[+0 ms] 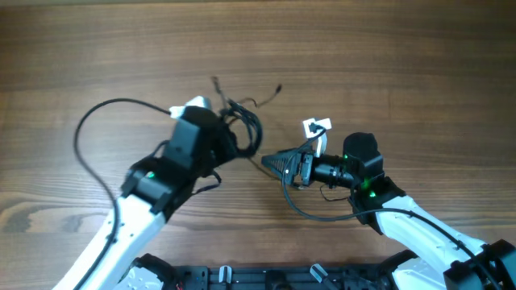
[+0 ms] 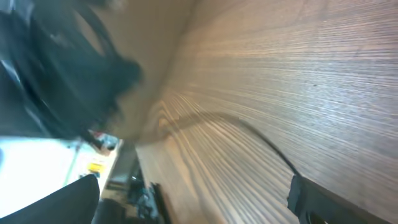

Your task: Untangle cables

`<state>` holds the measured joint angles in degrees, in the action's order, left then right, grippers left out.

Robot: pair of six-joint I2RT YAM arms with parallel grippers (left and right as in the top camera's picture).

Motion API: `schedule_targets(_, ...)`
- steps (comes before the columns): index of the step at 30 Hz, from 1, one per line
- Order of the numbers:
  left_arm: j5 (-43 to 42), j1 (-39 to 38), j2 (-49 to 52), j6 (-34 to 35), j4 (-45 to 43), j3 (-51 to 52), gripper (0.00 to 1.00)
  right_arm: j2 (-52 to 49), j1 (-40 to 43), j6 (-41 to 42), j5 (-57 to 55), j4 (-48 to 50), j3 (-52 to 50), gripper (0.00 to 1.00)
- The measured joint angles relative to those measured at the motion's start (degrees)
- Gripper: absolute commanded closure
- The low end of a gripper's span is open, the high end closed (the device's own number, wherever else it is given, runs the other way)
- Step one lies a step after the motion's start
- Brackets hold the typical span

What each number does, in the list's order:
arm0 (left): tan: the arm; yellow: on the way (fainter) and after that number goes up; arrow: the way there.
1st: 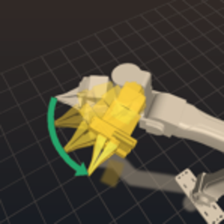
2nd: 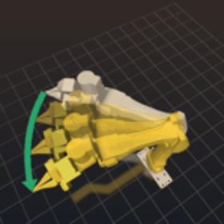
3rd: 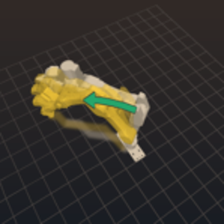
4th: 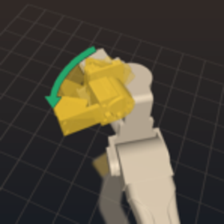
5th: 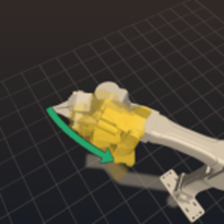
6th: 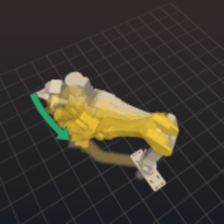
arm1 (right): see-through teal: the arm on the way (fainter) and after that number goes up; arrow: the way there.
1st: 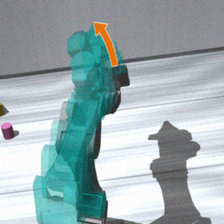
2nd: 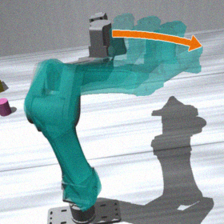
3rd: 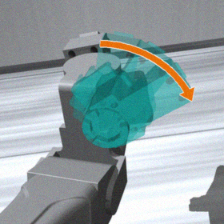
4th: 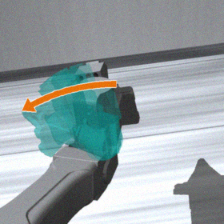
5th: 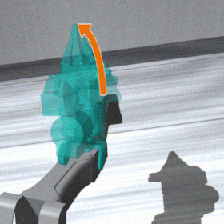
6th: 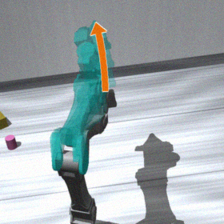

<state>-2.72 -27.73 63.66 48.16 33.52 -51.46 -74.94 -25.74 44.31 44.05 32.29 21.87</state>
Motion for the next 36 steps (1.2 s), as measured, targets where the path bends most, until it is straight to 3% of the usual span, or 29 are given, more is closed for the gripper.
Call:
schedule_targets(11, -5.49, 5.09, -10.75, 13.66, -4.5, 0.11, 0.96, 0.0, -1.55, -14.67, -4.13, -0.44, 0.0, 0.0)
schedule_targets(21, -12.0, 5.09, -13.86, 23.19, -12.44, 0.13, 0.96, -2.23, -10.67, -24.37, -13.14, 15.93, 0.02, 0.05)
schedule_targets(23, -12.94, 5.09, -13.86, 24.96, -12.66, 0.13, 0.96, -4.39, -12.11, -24.92, -15.41, 17.75, 0.02, 0.1)
schedule_targets(28, -15.76, 5.09, -13.86, 27.85, -12.98, 0.15, 0.96, -9.35, -13.57, -25.14, -19.54, 21.31, 0.02, 0.34)
schedule_targets(30, -16.65, 5.09, -13.86, 28.3, -12.92, 0.15, 0.96, -10.43, -13.55, -25.05, -20.65, 22.03, 0.02, 0.49)
schedule_targets(31, -16.9, 5.09, -13.86, 28.39, -12.9, 0.15, 0.96, -10.84, -13.55, -24.46, -21.22, 22.45, 0.02, 0.66)
schedule_targets(32, -17.51, 5.09, -13.86, 28.72, -12.79, 0.15, 0.96, -11.02, -13.55, -24.06, -21.42, 22.73, 0.02, 0.73)
schedule_targets(33, -17.81, 5.09, -13.86, 28.89, -12.76, 0.15, 0.96, -11.13, -13.55, -23.76, -21.44, 23.37, 0.02, 0.74)
schedule_targets(34, -18.23, 5.09, -13.86, 28.94, -12.74, 0.15, 0.96, -11.17, -13.57, -23.56, -21.44, 23.87, 0.02, 0.69)
schedule_targets(36, -18.49, 5.09, -13.86, 29.0, -12.72, 0.15, 0.96, -11.23, -13.57, -21.81, -21.4, 25.24, 0.02, 0.42)
